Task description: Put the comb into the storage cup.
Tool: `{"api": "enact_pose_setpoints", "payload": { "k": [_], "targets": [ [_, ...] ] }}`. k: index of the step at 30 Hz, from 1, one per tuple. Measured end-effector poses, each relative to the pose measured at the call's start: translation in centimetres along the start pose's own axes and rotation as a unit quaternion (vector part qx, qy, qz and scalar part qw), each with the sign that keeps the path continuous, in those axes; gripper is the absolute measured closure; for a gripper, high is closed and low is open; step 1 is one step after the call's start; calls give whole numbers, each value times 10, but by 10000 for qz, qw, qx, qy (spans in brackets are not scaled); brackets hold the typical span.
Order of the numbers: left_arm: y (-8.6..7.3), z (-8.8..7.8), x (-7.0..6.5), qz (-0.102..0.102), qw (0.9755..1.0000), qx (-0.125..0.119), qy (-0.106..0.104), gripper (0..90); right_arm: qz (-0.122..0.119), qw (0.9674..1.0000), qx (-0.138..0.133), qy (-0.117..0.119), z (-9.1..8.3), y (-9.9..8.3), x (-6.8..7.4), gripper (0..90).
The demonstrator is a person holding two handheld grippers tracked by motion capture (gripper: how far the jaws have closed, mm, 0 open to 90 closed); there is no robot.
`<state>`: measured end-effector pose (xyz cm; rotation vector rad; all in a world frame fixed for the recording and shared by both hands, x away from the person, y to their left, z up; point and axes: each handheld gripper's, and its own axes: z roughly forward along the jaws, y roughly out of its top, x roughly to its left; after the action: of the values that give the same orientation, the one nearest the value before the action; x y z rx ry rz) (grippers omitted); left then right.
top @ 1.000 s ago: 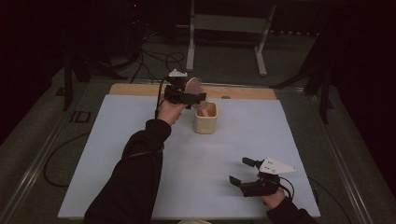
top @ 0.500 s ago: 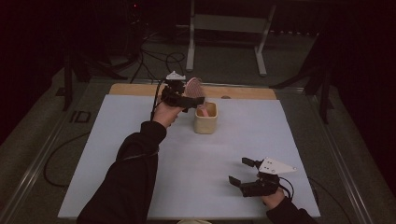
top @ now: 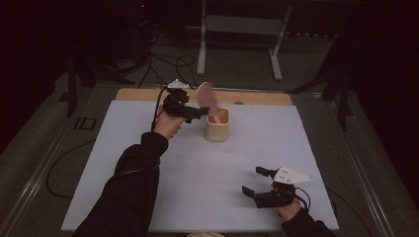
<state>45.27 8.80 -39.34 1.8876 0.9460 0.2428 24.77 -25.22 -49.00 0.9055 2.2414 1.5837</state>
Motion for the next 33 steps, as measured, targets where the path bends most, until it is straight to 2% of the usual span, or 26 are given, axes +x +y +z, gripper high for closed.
{"api": "enact_pose_setpoints", "payload": {
  "k": [4, 11, 16, 30, 33],
  "targets": [
    [-4, -5, 2, 12, 10000, 4, 49, 2, -18, 10000, -4, 15, 1, 0, 0, 99],
    [-11, -17, 8, -88, 9998, 49, 169, 2, -19, 10000, 12, 14, 1, 0, 0, 99],
    [-18, -25, 10, -24, 9996, 77, 259, 2, -18, 10000, 26, 3, 2, 0, 0, 99],
    [-32, -49, 7, 185, 9996, 123, 185, 2, -3, 10000, 11, 22, 2, 1, 0, 99],
    [-36, -54, 7, 245, 9993, 141, 240, 1, 1, 10000, 8, 29, 2, 1, 0, 99]
  ]
}}
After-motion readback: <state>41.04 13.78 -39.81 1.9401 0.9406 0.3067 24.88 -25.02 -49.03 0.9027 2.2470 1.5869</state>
